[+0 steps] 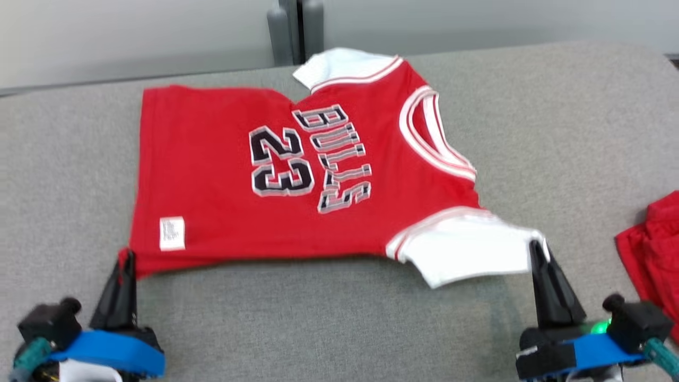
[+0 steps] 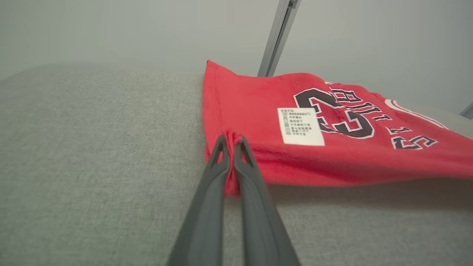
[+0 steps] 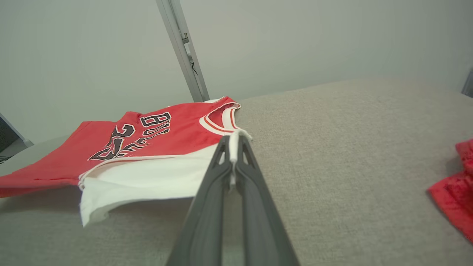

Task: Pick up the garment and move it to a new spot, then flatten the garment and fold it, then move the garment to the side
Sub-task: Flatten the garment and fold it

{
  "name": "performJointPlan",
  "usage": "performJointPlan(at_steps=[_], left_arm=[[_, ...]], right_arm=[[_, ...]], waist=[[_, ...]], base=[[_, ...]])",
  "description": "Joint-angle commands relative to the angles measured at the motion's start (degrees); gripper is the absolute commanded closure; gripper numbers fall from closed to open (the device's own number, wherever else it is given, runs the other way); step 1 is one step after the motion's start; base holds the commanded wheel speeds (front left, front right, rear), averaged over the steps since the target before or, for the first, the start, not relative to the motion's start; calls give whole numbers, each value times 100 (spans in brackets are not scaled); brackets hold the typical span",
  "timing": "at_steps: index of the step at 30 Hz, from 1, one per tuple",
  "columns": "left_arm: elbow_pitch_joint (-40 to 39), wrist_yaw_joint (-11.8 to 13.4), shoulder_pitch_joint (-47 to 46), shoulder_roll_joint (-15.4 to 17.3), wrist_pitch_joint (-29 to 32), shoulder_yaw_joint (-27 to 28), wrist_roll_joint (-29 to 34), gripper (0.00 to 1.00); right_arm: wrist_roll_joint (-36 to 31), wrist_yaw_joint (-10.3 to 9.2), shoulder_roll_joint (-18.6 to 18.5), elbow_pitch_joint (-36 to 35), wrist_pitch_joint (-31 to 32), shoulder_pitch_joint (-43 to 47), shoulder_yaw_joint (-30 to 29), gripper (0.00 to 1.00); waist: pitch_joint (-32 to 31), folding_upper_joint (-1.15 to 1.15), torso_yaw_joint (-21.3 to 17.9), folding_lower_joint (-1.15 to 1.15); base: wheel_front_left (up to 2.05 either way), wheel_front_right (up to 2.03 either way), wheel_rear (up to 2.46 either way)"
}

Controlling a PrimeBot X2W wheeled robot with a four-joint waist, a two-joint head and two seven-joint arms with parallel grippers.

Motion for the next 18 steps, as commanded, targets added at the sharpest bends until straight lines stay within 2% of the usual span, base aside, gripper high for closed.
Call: performJointPlan(at_steps=[1,11,18], left_arm=[[73,12,207,-100,-13,15,98,100],[474,12,1252,-835,-12,265,531,100],[588,12,1633,-1005,-13,395,754,100]], right_arm=[[38,-4,-35,97,-29,282,-53,100],[-162,-3,-33,760,-29,1162,39,100],[-235,-3,-33,794,-29,1513,-69,100]], waist=[[-319,1,-140,2],[-1315,1,-73,2],[-1504,1,45,2]], base=[[0,0,0],[0,0,0],[0,0,0]])
